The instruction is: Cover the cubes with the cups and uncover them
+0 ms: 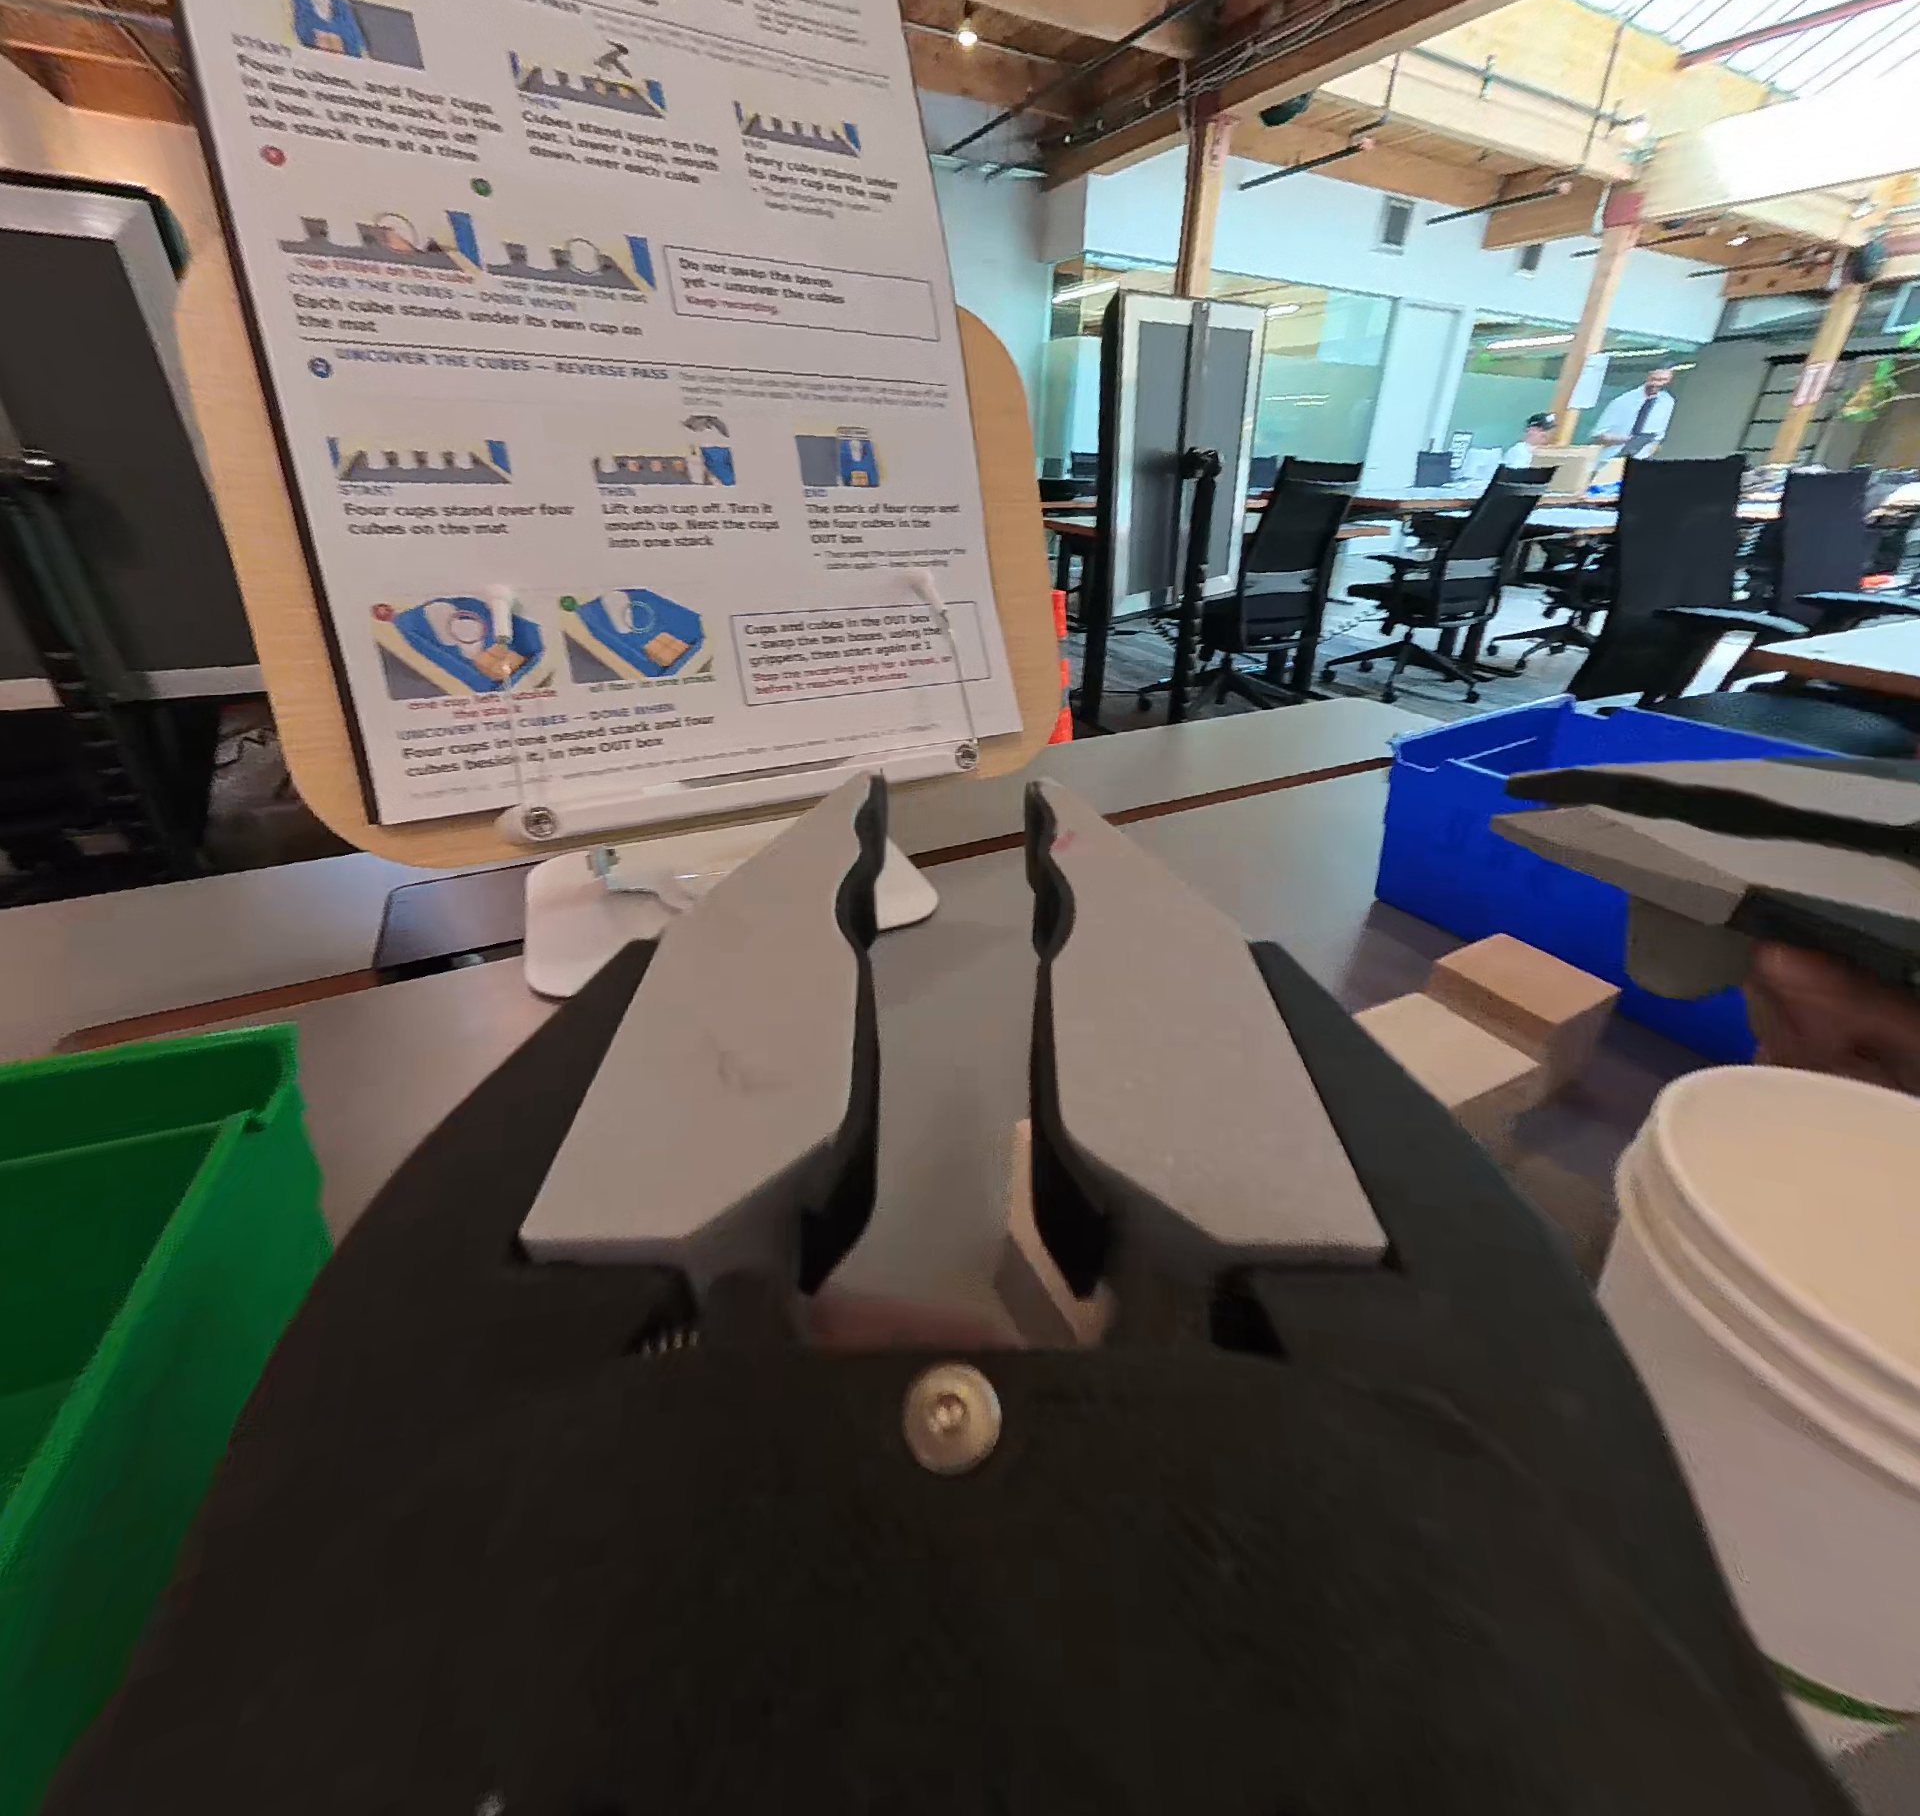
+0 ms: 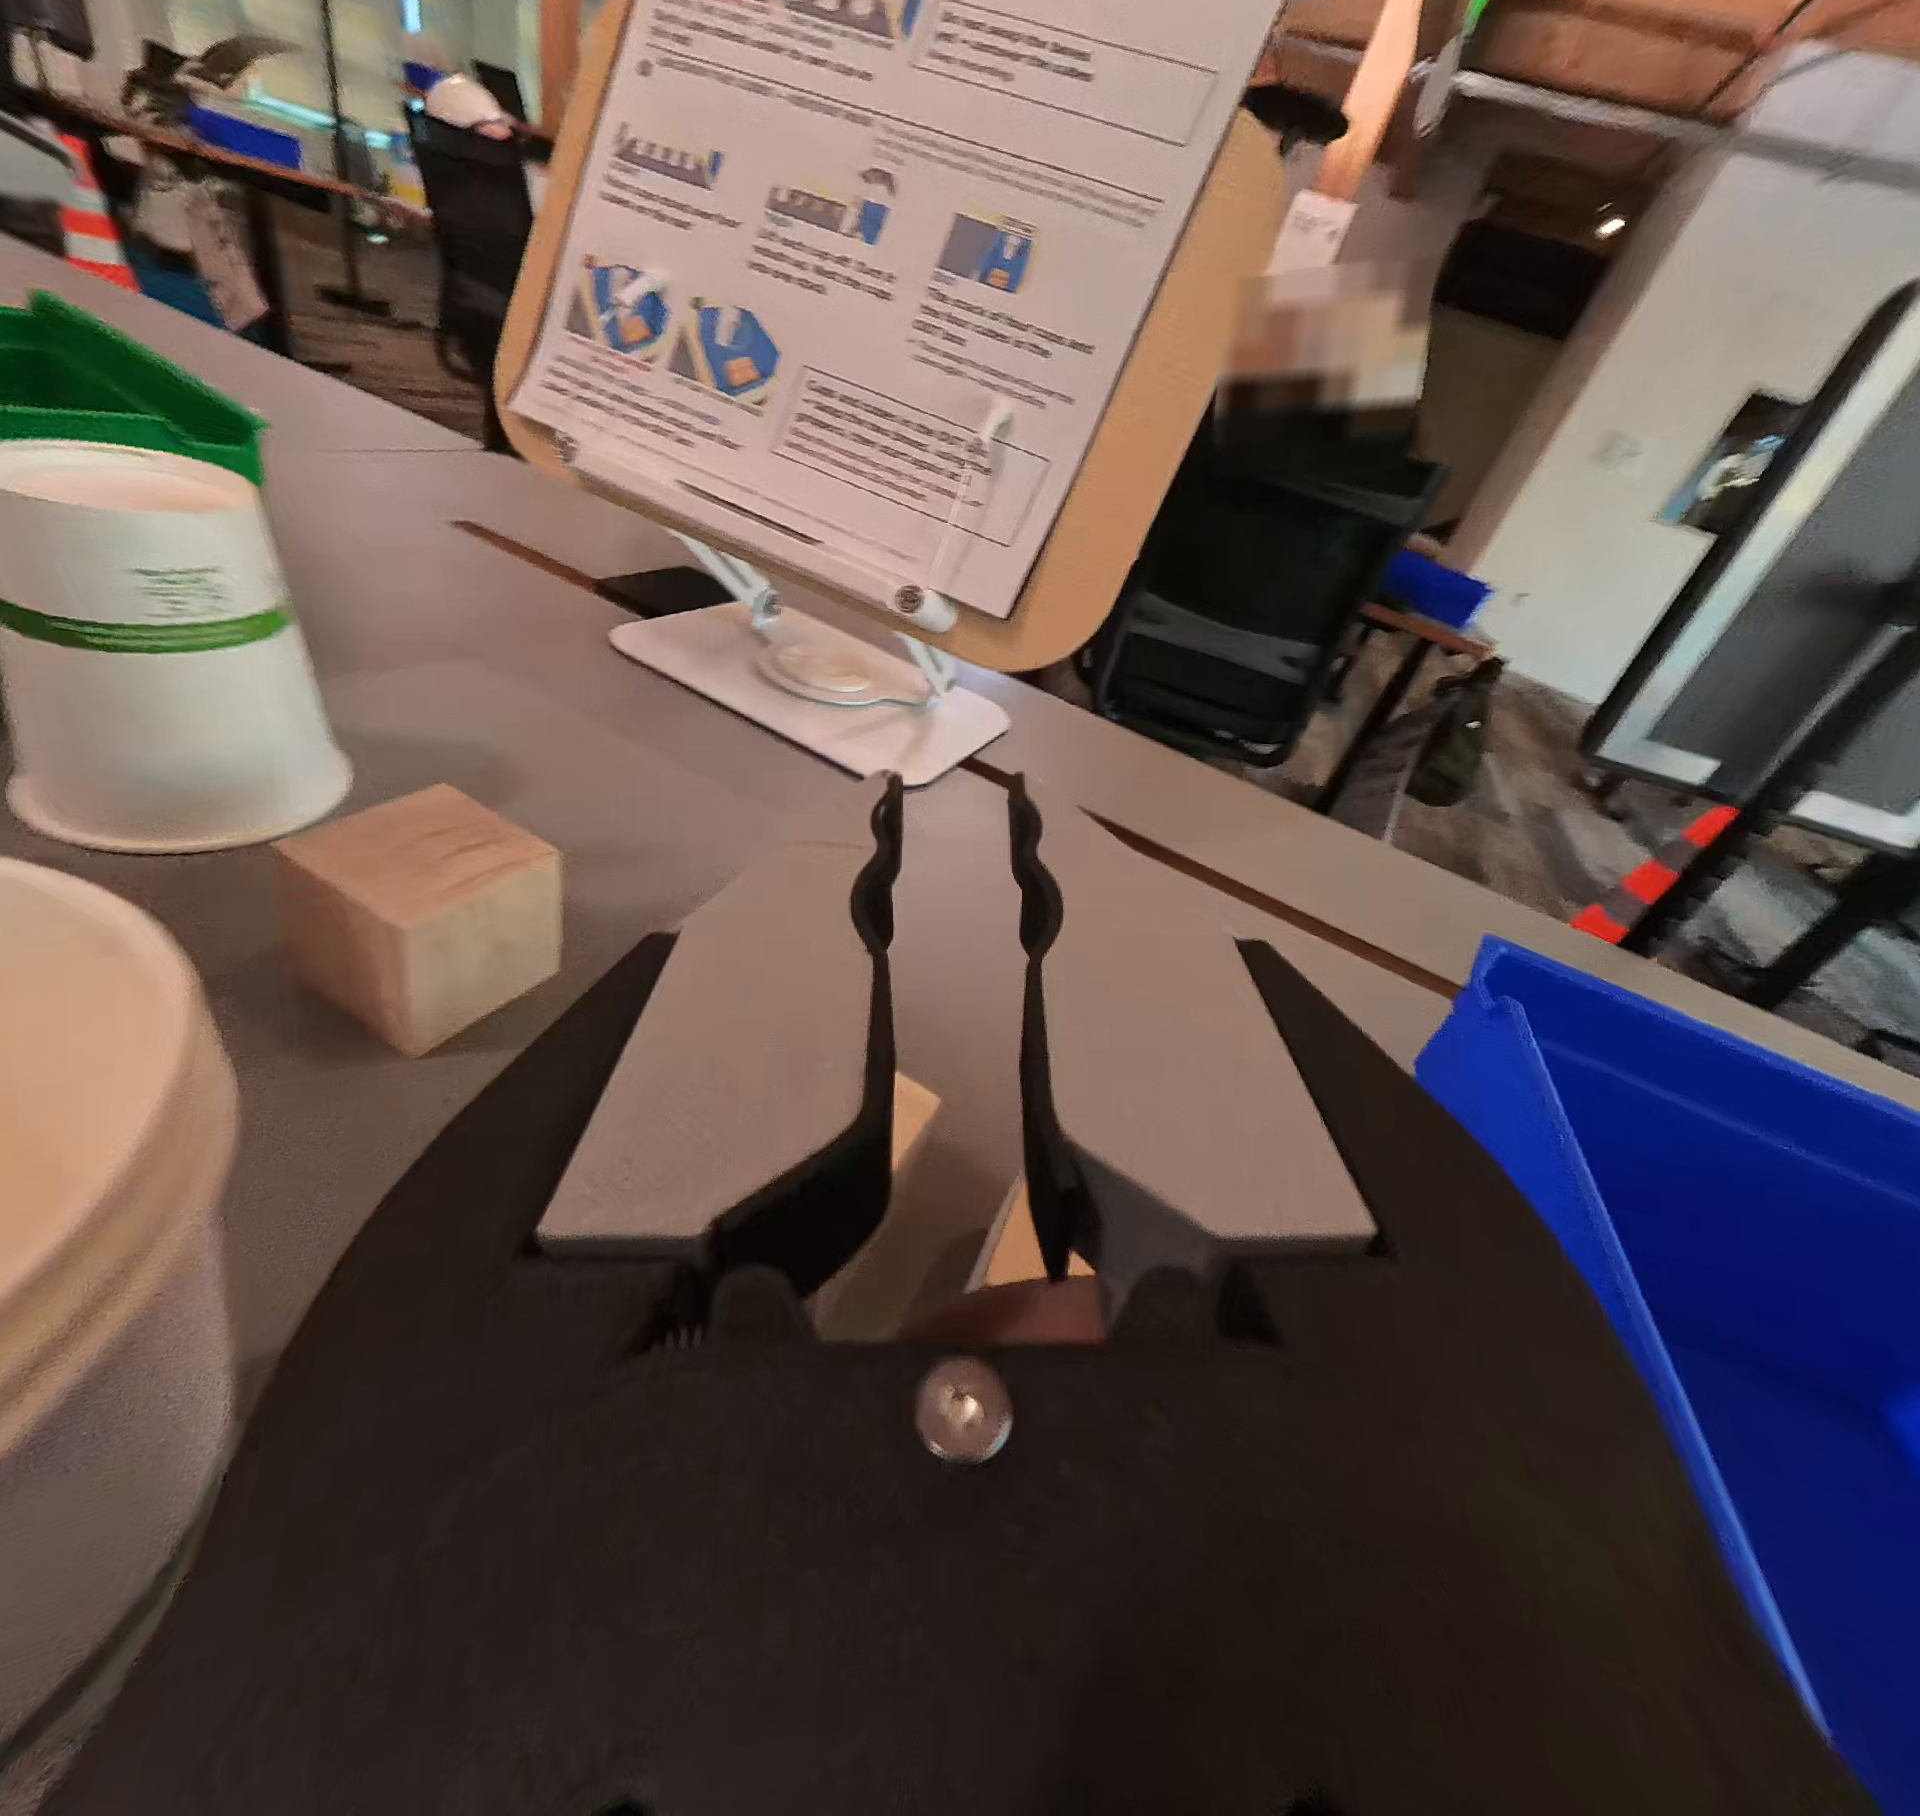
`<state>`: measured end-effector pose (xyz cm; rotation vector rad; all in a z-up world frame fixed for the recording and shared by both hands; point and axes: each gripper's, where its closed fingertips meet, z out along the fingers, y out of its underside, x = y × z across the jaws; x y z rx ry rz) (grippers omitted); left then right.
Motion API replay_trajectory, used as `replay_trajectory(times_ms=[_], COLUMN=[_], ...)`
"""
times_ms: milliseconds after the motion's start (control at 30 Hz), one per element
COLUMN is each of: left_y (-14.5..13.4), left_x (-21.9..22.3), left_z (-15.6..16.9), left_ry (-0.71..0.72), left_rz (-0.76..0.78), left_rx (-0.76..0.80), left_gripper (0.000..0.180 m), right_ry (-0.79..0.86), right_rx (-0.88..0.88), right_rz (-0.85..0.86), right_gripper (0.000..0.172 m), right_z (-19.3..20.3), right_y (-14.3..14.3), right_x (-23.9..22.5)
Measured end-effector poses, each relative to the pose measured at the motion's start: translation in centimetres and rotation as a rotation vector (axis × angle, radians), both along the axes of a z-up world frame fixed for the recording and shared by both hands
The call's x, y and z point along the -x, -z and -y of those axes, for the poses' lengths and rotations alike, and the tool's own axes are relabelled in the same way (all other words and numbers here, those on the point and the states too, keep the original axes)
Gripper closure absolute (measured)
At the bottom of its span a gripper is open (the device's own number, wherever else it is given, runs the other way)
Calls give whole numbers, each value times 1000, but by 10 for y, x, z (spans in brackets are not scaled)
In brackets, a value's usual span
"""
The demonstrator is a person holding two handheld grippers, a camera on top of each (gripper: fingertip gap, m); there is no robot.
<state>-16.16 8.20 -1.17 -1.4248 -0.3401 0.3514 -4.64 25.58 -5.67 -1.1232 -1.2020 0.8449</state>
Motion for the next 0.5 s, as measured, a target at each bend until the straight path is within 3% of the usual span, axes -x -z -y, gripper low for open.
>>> replay_trajectory(times_ms=[133,300,367,500], left_y=[16,59,72,65], left_x=[-6,-2,11,30], left_z=[-1,-2,2,12], left_ry=[60,45,-21,-166], left_rz=[28,53,54,-51], left_rx=[123,375,449,444], left_gripper=[155,154,149,154], right_ry=[-39,-31,-23,-34], right_rx=[-29,-31,-29,-11], right_rz=[-95,-126,-131,-139], right_gripper=[159,163,163,163], right_z=[2,2,1,3], right_y=[2,-3,-4,-4], right_x=[1,-9,-11,-12])
